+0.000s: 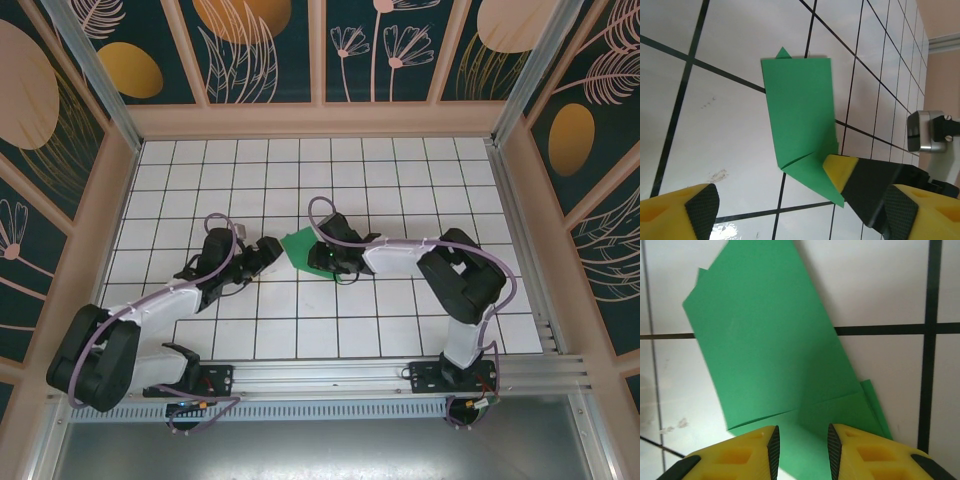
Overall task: Fold a paper plane with a square sheet of paper (pick it up from the middle)
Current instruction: Fold the wing for the fifth time at the center of the table.
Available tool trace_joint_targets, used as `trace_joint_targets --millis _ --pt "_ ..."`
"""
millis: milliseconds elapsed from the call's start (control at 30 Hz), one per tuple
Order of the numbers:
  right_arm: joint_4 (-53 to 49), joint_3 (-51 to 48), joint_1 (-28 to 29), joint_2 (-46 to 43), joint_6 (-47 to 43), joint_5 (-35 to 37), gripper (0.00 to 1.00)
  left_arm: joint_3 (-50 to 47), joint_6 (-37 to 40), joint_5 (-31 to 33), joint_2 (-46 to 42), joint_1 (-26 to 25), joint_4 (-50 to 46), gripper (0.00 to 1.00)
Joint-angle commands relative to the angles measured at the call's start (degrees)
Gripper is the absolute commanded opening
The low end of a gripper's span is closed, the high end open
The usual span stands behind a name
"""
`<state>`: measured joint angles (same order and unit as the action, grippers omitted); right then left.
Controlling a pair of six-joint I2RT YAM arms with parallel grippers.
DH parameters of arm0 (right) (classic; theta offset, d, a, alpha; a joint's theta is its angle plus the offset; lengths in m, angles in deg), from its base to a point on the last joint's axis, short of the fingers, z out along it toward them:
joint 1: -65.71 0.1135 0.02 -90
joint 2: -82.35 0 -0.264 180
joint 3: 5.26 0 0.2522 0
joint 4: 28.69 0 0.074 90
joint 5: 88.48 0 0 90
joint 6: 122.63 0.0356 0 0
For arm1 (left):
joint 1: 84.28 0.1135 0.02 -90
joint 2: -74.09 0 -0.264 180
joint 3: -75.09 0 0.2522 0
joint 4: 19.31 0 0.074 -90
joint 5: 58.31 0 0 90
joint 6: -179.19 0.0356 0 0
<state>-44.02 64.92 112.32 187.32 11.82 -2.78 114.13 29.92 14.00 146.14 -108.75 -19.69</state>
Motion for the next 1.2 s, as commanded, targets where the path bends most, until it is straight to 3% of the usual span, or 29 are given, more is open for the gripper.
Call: trace_joint_targets --millis 0,233,567,933,1167 --pt "0.6 -0.6 0.1 1.9 0.1 1.7 0.34 1.2 -1.7 -1.2 1.5 -1.0 1.9 0.85" --pt "8.5 -5.8 -0.2 1.3 2.1 -7.0 0.34 0.6 -3.5 -1.6 2.1 -2.0 2.6 0.77" --pt "19.5 -13.4 -5.2 -0.6 7.7 -16.7 0.34 1.1 -5.5 -4.4 7.4 -2.8 7.3 0.66" --pt "22.0 -15.9 -7.4 -0.2 9.3 -19.4 0.34 3.9 -7.1 -5.7 13.7 -3.1 10.0 0.49" --pt "21.9 -16.1 -8.2 0.1 9.3 -20.1 0.34 5.2 -7.8 -5.3 16.0 -3.2 9.1 0.50"
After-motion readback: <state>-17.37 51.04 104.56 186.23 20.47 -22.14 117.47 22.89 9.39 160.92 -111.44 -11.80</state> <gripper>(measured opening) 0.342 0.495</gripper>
